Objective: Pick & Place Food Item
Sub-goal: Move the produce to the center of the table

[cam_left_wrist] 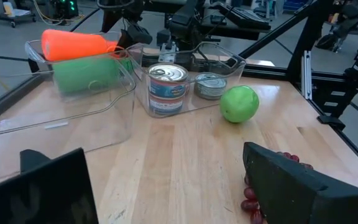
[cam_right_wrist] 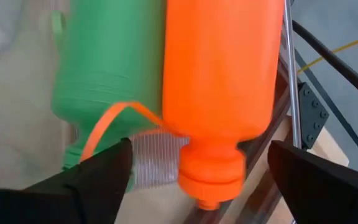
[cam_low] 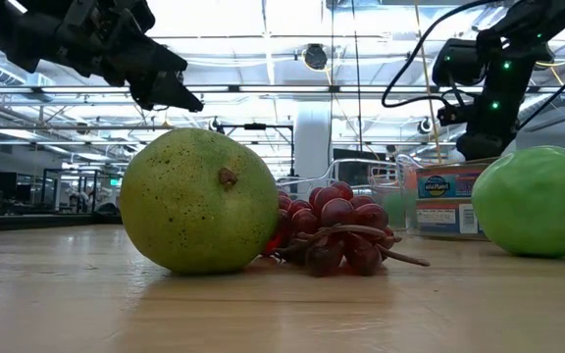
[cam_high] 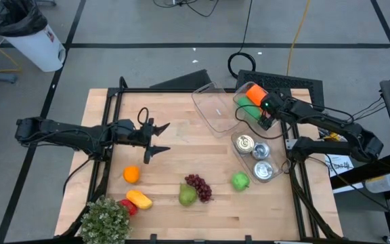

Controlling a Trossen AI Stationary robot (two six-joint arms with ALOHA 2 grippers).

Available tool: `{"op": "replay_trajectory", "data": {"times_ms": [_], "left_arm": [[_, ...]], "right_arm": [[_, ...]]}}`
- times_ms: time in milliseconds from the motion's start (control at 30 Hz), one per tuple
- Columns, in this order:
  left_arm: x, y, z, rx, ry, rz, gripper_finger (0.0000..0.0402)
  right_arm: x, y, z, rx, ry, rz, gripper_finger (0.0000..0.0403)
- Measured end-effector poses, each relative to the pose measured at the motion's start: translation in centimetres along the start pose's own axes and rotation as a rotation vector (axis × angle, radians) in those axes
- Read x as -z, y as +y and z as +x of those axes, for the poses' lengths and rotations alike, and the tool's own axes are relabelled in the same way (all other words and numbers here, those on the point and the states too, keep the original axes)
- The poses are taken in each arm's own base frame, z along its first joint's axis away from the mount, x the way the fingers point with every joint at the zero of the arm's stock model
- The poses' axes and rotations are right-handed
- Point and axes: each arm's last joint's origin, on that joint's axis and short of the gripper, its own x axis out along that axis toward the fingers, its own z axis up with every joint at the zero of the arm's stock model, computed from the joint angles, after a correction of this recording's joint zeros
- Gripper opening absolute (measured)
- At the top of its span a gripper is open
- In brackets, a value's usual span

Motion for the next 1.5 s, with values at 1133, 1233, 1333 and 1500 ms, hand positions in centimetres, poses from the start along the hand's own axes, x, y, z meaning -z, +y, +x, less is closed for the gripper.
{"op": "replay_trajectory", "data": {"times_ms": [1133, 1233, 1333, 1500], "left_arm": [[-0.5, -5.9, -0.7, 0.448, -0.004, -0.099, 0.0251], [-0.4, -6.3, -0.7, 0.392, -0.038, 0.022, 0.0251], [-0.5, -6.8, -0.8, 0.345, -0.03, 0.093, 0.0251], [-2.0, -8.4, -1.0, 0.275, 0.129, 0.266, 0.025]], "right_arm": [[-1.2, 0.2, -9.7, -0.303, -0.691, 0.075, 0.0352], [-1.3, 0.5, -10.0, -0.327, -0.716, 0.062, 0.0353], [-1.4, 1.0, -10.3, -0.35, -0.733, 0.046, 0.0354], [-1.5, 1.9, -9.9, -0.378, -0.779, 0.031, 0.0352]]}}
